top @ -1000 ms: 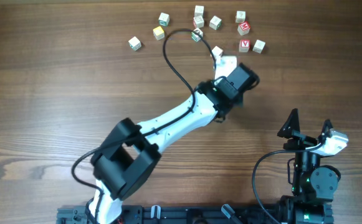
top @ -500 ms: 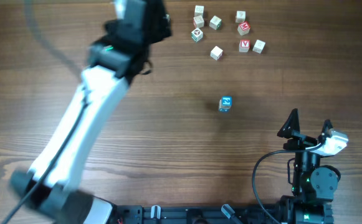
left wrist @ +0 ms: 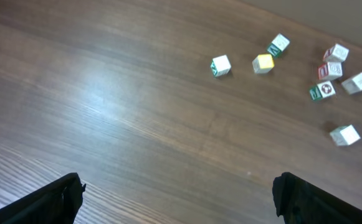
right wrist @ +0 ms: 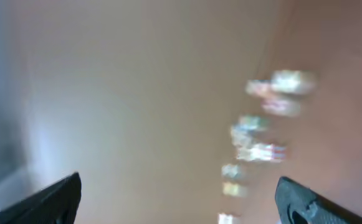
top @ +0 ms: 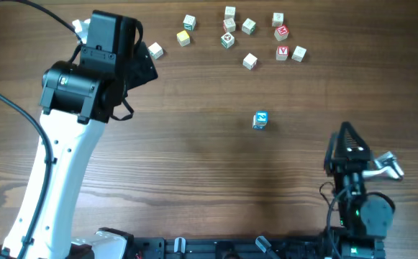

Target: Form a tower

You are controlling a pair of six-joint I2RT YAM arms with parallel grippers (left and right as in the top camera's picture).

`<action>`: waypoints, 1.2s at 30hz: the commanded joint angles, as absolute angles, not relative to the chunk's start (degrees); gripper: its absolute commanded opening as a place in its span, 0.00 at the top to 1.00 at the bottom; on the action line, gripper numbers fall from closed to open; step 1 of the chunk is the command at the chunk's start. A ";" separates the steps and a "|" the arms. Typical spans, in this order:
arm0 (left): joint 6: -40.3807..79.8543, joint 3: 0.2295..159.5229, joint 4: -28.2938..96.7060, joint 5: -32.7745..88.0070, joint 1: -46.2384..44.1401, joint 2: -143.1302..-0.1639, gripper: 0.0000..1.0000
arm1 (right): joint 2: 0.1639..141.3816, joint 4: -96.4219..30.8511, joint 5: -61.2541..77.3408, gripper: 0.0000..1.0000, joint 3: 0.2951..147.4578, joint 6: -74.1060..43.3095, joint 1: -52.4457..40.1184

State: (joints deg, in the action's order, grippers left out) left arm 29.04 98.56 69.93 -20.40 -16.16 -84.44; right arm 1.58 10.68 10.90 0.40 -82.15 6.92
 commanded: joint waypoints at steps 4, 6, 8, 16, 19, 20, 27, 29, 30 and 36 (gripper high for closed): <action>37.10 98.48 68.18 -19.97 -7.97 -85.08 0.00 | 11.20 4.78 22.37 0.00 10.66 -56.90 6.98; 37.10 98.48 68.42 -19.92 -6.00 -85.06 0.00 | 21.26 3.66 21.43 0.00 17.45 -49.30 6.98; 36.21 98.48 70.35 -14.90 -4.16 -85.01 0.00 | 37.60 -0.58 21.43 0.01 29.15 -39.88 6.98; 35.64 98.48 77.19 -3.05 -9.54 -74.87 0.00 | 83.24 -31.31 26.68 0.00 74.96 -24.36 6.94; 35.42 98.48 77.32 -4.12 -12.75 -67.57 0.00 | 89.69 -22.35 30.74 0.01 75.53 -23.59 5.10; 35.40 98.48 77.56 -4.34 -13.17 -66.06 0.00 | 90.89 -21.65 27.77 0.00 75.55 -23.57 3.77; 35.16 98.48 84.71 -6.04 -13.28 -65.43 0.00 | 105.27 -24.32 2.72 0.01 87.50 -19.33 -7.97; 35.16 98.48 84.71 -6.04 -13.28 -66.70 0.00 | 112.20 -27.81 0.64 0.01 95.44 -17.96 -8.78; 35.16 98.48 84.71 -6.04 -13.28 -67.31 0.00 | 115.59 -29.50 0.12 0.01 99.04 -18.35 -8.75; 35.18 98.48 84.71 -6.04 -13.28 -69.41 0.00 | 126.93 -28.16 -0.10 0.01 105.06 -19.09 -8.60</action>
